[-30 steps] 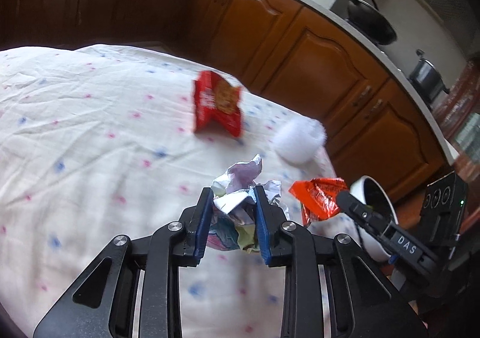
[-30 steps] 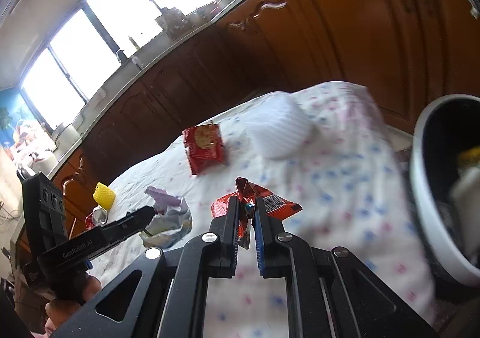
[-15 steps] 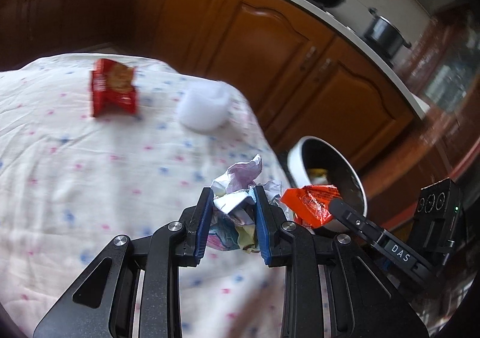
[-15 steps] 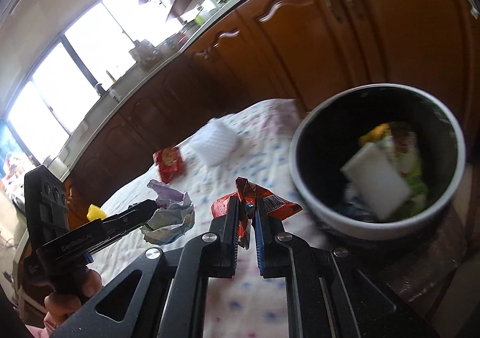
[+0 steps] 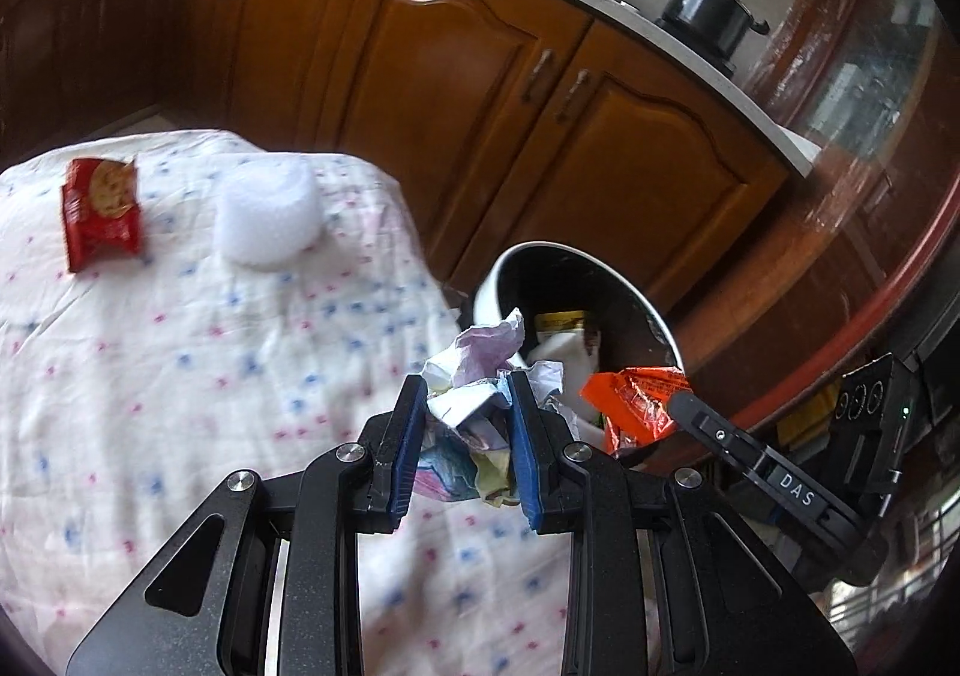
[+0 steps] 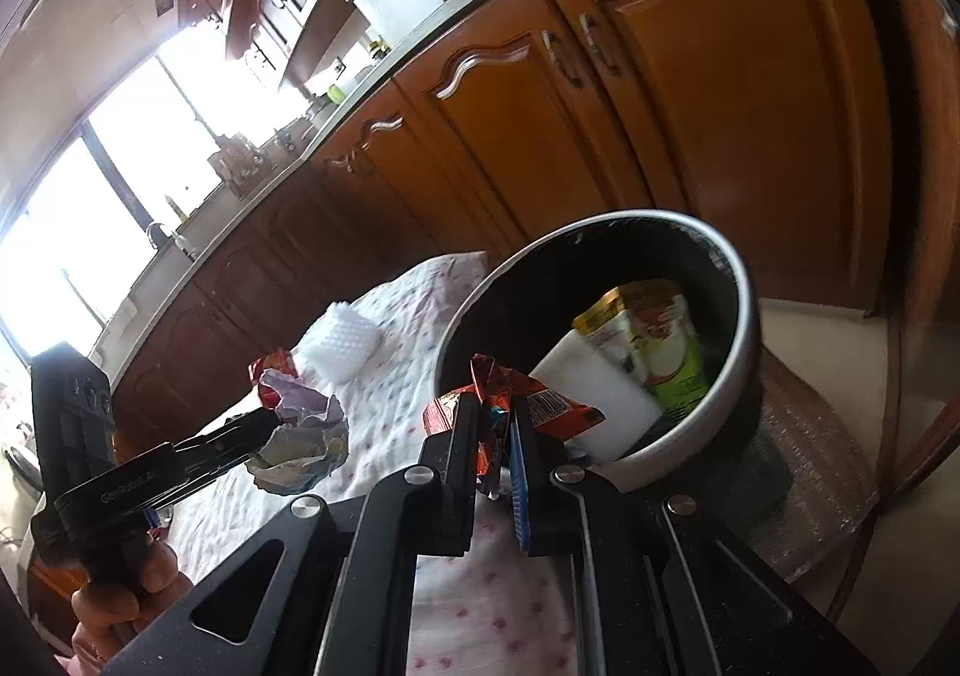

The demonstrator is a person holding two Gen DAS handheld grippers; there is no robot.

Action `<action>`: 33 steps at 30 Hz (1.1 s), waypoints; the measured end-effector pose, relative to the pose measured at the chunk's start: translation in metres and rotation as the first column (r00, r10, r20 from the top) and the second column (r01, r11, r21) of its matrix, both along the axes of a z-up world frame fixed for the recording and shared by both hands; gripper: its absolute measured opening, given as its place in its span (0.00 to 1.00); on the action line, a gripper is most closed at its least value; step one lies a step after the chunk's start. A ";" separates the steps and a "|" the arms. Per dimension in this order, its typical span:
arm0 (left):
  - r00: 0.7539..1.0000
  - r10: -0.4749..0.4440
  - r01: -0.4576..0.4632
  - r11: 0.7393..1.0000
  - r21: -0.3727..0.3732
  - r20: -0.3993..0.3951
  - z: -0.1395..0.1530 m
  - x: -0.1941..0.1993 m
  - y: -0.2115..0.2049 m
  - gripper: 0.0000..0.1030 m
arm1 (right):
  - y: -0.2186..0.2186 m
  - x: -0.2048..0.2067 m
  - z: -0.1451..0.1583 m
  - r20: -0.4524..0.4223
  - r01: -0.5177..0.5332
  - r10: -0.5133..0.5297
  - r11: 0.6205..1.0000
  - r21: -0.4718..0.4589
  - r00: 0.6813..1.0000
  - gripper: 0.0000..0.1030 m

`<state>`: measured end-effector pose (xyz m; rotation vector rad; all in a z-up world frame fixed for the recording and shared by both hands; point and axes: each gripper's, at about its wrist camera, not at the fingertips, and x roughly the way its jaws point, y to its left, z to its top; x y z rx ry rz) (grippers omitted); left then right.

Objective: Collect trash
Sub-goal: 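Carry both wrappers over the bin and open both grippers to drop them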

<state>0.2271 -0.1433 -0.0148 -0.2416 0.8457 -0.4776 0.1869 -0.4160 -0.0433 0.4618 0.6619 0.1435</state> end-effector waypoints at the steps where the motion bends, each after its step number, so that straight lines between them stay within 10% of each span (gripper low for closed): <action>1: 1.000 -0.005 0.005 1.000 0.002 0.001 0.000 0.001 -0.004 0.25 | -0.003 0.000 0.000 0.002 0.006 -0.006 1.000 -0.002 1.000 0.09; 25: 0.992 -0.127 0.126 0.990 0.067 0.012 -0.002 0.034 -0.091 0.25 | -0.038 0.031 -0.002 -0.021 0.064 -0.066 0.995 -0.072 0.998 0.09; 29: 0.989 -0.145 0.144 0.986 0.088 0.004 -0.006 0.041 -0.103 0.29 | -0.040 0.037 -0.002 -0.032 0.061 -0.064 0.994 -0.086 0.997 0.14; 33: 0.989 -0.147 0.147 0.984 0.096 -0.007 -0.010 0.044 -0.106 0.46 | -0.044 0.038 -0.002 -0.032 0.071 -0.073 0.995 -0.069 0.997 0.40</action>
